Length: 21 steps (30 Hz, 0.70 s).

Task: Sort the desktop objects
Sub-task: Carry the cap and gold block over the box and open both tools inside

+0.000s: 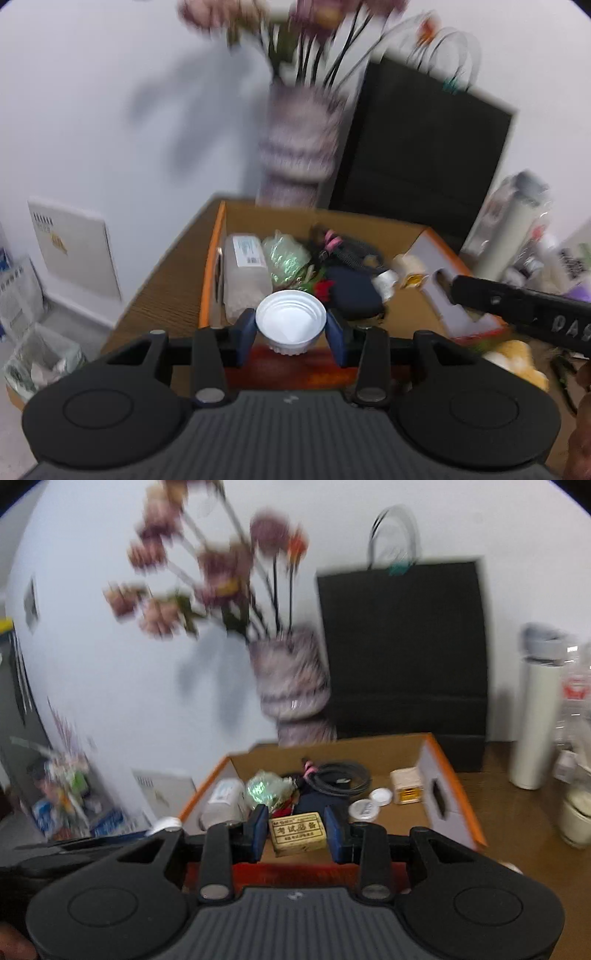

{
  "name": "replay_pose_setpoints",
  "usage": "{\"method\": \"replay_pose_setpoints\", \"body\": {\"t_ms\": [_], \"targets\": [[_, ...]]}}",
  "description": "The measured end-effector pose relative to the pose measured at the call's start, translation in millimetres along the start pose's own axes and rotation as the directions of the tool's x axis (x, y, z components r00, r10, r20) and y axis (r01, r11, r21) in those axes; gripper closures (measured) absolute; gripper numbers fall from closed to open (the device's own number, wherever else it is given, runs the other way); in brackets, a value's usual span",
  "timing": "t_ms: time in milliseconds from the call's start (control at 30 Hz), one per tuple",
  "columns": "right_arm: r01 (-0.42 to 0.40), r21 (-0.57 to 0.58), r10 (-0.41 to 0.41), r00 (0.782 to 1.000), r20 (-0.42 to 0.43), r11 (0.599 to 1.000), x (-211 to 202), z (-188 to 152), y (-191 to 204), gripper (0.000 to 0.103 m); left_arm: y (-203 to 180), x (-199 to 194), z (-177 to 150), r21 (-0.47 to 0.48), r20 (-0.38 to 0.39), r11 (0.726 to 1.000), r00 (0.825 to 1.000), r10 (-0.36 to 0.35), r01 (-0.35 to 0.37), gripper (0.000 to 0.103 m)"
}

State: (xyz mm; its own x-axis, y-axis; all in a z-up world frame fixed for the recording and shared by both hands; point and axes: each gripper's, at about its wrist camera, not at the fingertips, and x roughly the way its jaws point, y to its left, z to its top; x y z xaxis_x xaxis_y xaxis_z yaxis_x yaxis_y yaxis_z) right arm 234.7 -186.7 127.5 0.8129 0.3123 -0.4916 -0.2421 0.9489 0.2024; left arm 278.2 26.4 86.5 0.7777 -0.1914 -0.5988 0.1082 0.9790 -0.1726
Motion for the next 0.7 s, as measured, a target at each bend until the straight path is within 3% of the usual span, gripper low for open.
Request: {"method": "replay_pose_setpoints", "body": {"t_ms": [133, 200, 267, 333, 467, 533, 567, 633, 700], "targets": [[0.007, 0.033, 0.001, 0.977, -0.212, 0.999, 83, 17, 0, 0.072, 0, 59, 18, 0.084, -0.131, 0.995, 0.989, 0.062, -0.051, 0.062], [0.000, 0.098, 0.030, 0.952, -0.304, 0.995, 115, 15, -7, 0.072, 0, 73, 16, 0.095, -0.165, 0.993, 0.983, 0.083, -0.068, 0.060], [-0.001, 0.141, 0.052, 0.931, -0.361, 0.990, 134, 7, -13, 0.071, -5, 77, 10, 0.145, -0.137, 0.986, 0.985, 0.102, -0.082, 0.056], [0.022, 0.160, 0.043, 0.921, -0.388, 0.987, 143, -2, -17, 0.071, -7, 78, 8, 0.179, -0.132, 0.980, 0.985, 0.114, -0.090, 0.052], [0.036, 0.197, 0.051, 0.908, -0.416, 0.980, 152, -4, -21, 0.069, 1, 72, 14, 0.105, -0.143, 0.993, 0.988, 0.061, -0.046, 0.044], [-0.004, 0.232, 0.098, 0.914, -0.395, 0.973, 145, 0, -25, 0.062, 5, 64, 20, 0.071, -0.134, 0.996, 0.989, 0.054, -0.045, 0.035], [-0.007, 0.238, 0.100, 0.919, -0.381, 0.971, 140, 4, -27, 0.056, 5, 61, 23, 0.059, -0.132, 0.997, 0.989, 0.060, -0.053, 0.024], [-0.004, 0.223, 0.085, 0.930, -0.358, 0.975, 130, 13, -30, 0.044, 6, 53, 27, 0.036, -0.117, 0.999, 0.992, 0.042, -0.038, 0.015], [0.005, 0.185, 0.062, 0.934, -0.352, 0.983, 119, 19, -33, 0.041, 3, 48, 30, 0.008, -0.116, 0.999, 0.993, 0.035, -0.034, 0.000]]}}
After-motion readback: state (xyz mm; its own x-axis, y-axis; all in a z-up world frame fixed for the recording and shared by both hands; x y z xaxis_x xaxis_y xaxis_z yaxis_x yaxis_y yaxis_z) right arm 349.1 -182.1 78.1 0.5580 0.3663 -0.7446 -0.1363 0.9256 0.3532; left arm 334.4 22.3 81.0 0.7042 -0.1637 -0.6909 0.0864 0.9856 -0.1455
